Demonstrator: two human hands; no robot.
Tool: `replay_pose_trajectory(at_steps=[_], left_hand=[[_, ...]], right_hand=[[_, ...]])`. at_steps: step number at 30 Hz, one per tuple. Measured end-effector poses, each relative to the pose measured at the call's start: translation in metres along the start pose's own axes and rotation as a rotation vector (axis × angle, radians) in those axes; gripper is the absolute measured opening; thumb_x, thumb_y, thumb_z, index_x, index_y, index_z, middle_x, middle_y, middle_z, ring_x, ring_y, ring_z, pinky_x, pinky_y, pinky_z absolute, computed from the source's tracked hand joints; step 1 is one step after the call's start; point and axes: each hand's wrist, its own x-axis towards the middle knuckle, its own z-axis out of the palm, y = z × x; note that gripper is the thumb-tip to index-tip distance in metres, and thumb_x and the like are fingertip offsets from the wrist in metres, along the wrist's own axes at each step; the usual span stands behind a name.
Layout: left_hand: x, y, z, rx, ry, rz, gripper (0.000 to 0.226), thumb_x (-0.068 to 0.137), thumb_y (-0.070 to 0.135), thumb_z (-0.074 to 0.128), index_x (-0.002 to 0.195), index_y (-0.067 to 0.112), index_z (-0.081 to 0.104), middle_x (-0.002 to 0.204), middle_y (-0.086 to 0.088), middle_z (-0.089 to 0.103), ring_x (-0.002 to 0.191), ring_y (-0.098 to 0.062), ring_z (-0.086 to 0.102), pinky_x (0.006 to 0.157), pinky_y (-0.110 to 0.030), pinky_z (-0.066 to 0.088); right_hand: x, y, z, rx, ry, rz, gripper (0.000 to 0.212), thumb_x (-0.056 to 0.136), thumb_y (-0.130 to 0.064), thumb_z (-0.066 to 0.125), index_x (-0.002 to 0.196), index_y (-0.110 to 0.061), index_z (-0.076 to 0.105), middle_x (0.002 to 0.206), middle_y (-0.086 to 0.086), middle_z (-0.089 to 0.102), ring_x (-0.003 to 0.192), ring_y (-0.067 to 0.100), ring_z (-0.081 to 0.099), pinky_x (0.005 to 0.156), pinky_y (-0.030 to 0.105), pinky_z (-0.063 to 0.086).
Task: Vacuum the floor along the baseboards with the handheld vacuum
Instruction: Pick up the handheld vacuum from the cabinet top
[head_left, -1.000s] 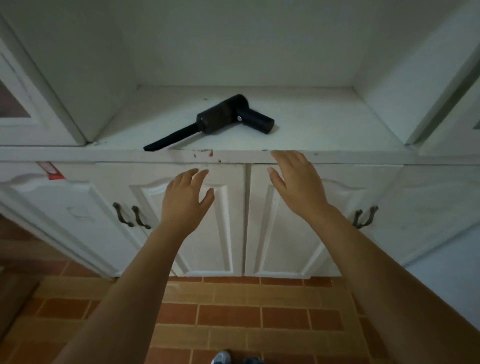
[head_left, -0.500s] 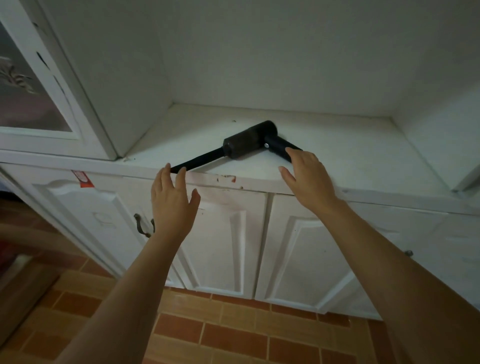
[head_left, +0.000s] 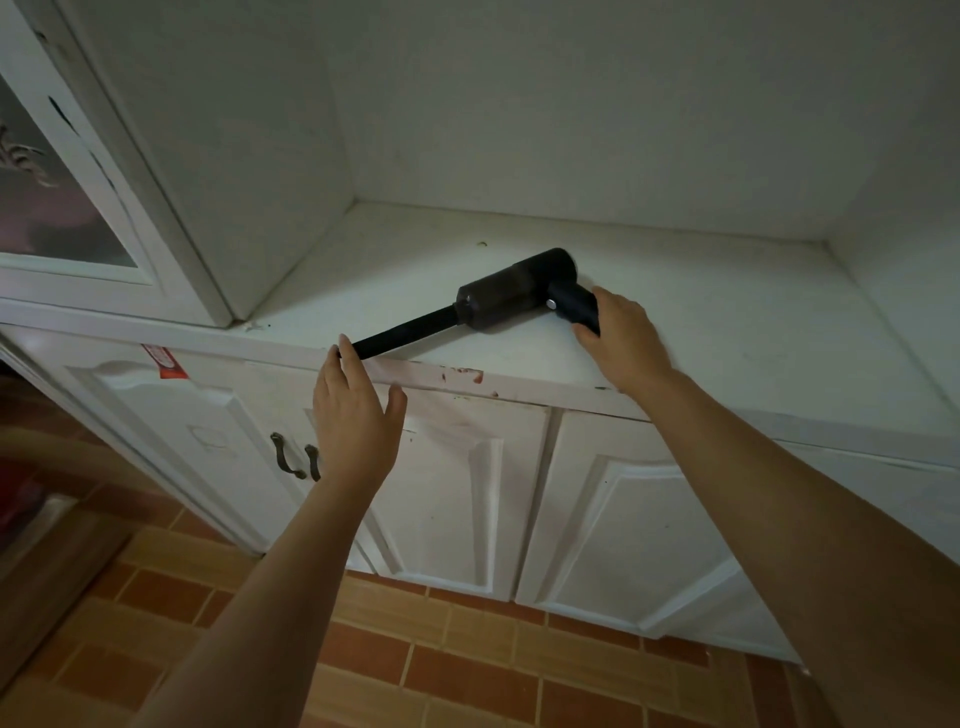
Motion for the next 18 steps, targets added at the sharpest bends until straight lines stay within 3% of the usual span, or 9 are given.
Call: replay_pose_trajectory(at_steps=[8, 18], left_hand=[[0.006, 0.001, 0.004, -0.016, 0.022, -0.002, 0.071, 0.098, 0.027, 0.047, 0.151, 0.002, 0.007, 0.156, -0.017, 0.017, 0.145, -0.03, 0.016, 0.118, -0.037, 0.014], [0.014, 0.009, 0.001, -0.074, 0.077, 0.012, 0.071, 0.096, 0.024, 0.049, 0.15, 0.0, 0.01, 0.155, -0.017, 0.021, 0.145, -0.029, 0.017, 0.12, -0.037, 0.01]], right_hand=[[0.002, -0.005, 0.006, -0.03, 0.048, 0.058, 0.036, 0.094, -0.018, 0.053, 0.124, 0.002, 0.048, 0.117, 0.022, 0.053, 0.106, 0.033, 0.048, 0.086, 0.037, 0.041], [-0.009, -0.002, -0.007, 0.075, 0.087, 0.118, 0.034, 0.092, -0.017, 0.056, 0.121, 0.0, 0.05, 0.112, 0.021, 0.055, 0.1, 0.031, 0.052, 0.08, 0.033, 0.041]])
